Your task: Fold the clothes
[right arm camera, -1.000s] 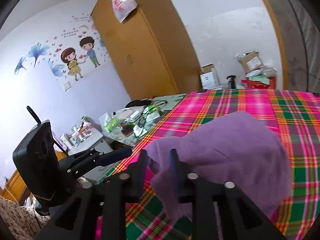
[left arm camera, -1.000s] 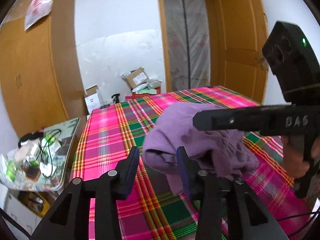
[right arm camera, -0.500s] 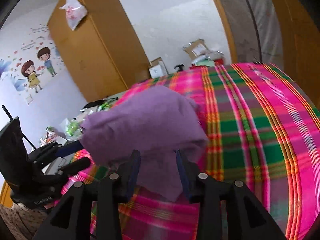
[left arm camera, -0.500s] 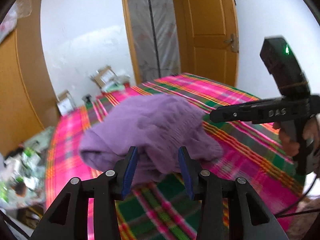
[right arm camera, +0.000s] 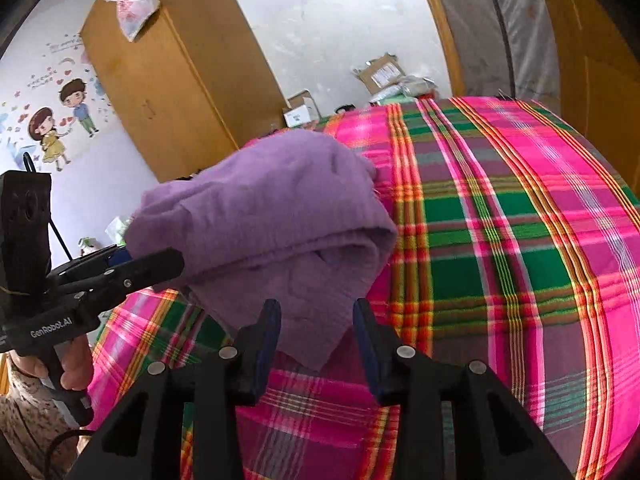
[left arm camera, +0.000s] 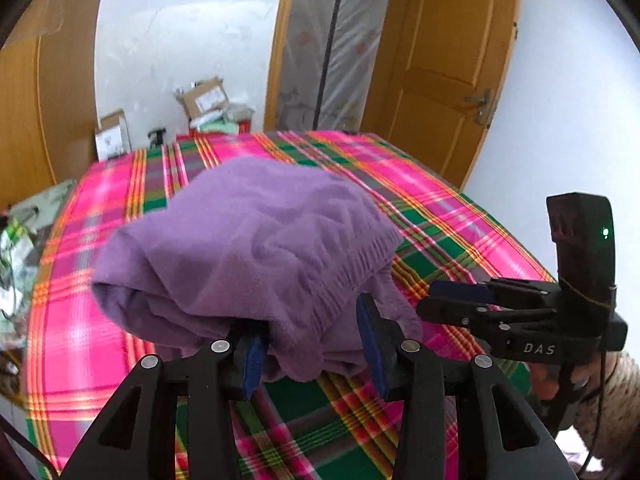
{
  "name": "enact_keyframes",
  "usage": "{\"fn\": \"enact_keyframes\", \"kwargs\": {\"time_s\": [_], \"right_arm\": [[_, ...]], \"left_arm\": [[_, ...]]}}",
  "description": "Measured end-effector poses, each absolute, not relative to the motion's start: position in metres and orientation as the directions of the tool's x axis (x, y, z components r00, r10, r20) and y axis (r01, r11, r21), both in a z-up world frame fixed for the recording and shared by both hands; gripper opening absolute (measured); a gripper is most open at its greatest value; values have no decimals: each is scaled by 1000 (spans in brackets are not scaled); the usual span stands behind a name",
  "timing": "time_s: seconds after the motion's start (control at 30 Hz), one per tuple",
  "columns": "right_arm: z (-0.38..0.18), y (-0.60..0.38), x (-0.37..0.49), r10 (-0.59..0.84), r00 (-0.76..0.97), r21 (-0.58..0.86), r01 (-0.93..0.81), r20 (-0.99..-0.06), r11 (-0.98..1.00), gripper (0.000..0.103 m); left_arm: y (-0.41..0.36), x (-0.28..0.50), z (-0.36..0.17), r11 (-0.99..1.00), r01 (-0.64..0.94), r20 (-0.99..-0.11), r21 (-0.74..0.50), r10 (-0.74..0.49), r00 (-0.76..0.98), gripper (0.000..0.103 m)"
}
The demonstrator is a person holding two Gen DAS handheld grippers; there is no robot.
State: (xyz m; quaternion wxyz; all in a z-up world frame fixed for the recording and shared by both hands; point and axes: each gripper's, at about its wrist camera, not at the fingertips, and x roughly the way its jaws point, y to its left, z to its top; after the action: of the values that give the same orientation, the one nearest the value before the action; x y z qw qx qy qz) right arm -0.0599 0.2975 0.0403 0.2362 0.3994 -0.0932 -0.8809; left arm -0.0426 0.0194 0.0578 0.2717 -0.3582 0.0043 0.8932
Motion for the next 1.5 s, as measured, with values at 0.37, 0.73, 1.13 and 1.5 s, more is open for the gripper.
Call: {"fn": "enact_keyframes", "kwargs": {"time_s": [0.37, 0.73, 1.13, 1.5], "right_arm": [[15, 301, -82, -576, -475, 486, 311, -665, -817, 49], [23, 281, -98, -598, -474, 485, 349, -647, -802, 8], [60, 247, -96, -643, -528, 423, 486, -555, -765, 6], [66, 214, -100, -717, -481, 429, 582, -504, -691, 6]], "left_arm": [[12, -61, 60, -853, -443, -616, -276, 511, -600, 11], [-34, -67, 89, -912, -322, -513, -254, 409, -755, 10], [-95, -68, 92, -955, -154, -494, -255, 266, -828, 10], [-135, -63, 69, -970, -5, -542, -245, 141, -828, 10]]}}
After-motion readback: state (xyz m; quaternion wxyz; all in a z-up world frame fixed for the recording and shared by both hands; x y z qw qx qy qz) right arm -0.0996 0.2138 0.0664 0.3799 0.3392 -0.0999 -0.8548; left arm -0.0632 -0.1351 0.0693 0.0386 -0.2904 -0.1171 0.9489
